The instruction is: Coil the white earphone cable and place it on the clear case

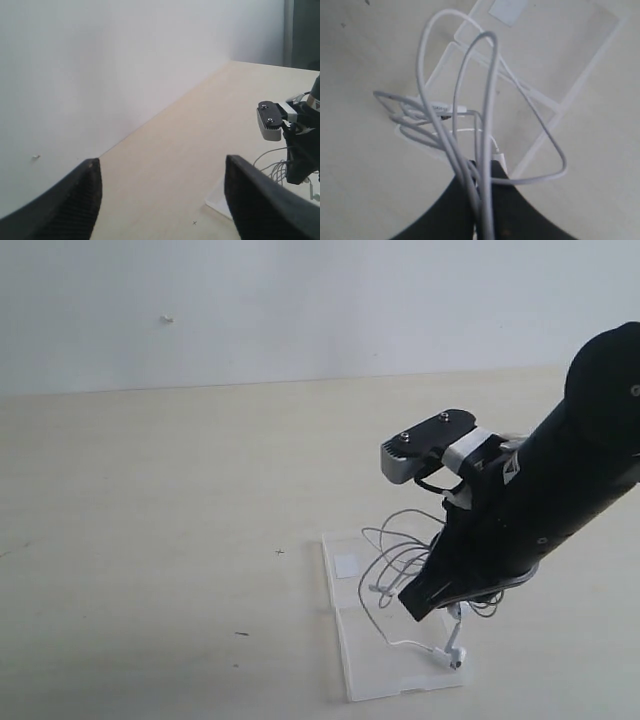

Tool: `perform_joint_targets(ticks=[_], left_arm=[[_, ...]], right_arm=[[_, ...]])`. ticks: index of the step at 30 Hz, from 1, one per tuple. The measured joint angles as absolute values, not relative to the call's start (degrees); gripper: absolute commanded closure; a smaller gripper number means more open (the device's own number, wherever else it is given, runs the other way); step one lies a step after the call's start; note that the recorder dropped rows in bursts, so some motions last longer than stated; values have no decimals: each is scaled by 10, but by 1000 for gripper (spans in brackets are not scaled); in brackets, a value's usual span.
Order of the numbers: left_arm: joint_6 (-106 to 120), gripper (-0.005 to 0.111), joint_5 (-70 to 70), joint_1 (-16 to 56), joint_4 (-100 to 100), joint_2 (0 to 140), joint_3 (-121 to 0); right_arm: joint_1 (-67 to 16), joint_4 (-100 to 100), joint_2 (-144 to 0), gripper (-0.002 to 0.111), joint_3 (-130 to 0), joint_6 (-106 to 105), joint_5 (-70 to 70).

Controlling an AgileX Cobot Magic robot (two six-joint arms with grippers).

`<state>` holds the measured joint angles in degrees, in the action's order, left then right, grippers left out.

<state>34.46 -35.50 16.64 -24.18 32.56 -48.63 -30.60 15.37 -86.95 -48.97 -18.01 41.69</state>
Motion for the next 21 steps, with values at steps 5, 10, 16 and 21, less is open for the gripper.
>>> perform_joint_targets(ticks=[5,10,16,21], left_arm=[[345,40,-355,166,-242,326,-486],[345,40,-355,166,-242,326,-486],[345,40,-355,166,-242,326,-486],[345,40,-355,166,-244,326,-486]], right_arm=[[-306,178,-896,108,-490,-206,407],[-306,206,-923,108,-490,-233,395],[-306,243,-955,108,-490,-272,384],[-306,246,-978,108,-490,-292,371]])
